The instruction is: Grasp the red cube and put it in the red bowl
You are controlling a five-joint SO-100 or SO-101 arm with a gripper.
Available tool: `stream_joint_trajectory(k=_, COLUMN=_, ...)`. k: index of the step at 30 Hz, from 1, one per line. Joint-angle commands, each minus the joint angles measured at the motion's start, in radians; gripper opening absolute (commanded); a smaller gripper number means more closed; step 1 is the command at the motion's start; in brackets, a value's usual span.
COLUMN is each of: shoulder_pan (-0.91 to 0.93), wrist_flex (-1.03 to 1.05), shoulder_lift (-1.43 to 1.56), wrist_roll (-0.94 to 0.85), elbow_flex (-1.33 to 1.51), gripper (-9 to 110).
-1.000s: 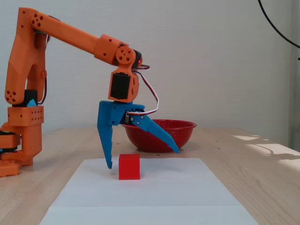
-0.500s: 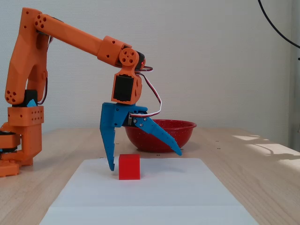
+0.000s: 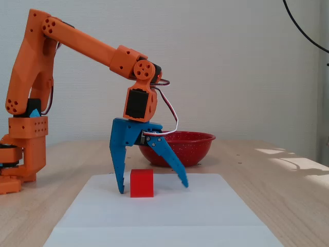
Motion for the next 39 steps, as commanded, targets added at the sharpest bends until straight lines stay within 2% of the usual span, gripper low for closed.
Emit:
stream_joint_trajectory(k=1, shoulder_pan=-0.02, wrist_flex=-0.006, shoulder_lift=0.061, wrist_roll=0.009, elbow_flex=-0.1, gripper=47)
stream_joint_trajectory(k=16, shoulder_pan=-0.029, wrist_flex=0.006, shoulder_lift=0.072, wrist_roll=0.034, elbow_flex=-0.101, gripper=15)
stream_joint_trajectory(k=20, shoulder_pan=-0.035, wrist_flex=0.008, shoulder_lift=0.077, wrist_roll=0.049, elbow_flex=-0.101, gripper=1)
stream_joint_trajectory(k=28, shoulder_pan=-0.037, wrist_flex=0.109, shoulder_lift=0.094, wrist_roll=0.02, elbow_flex=-0.209, gripper=0)
stream_joint_trajectory(k=39, shoulder_pan=0.02, wrist_flex=0.451, shoulder_lift=0.109, wrist_roll=-0.06, elbow_flex=-0.612, gripper=0)
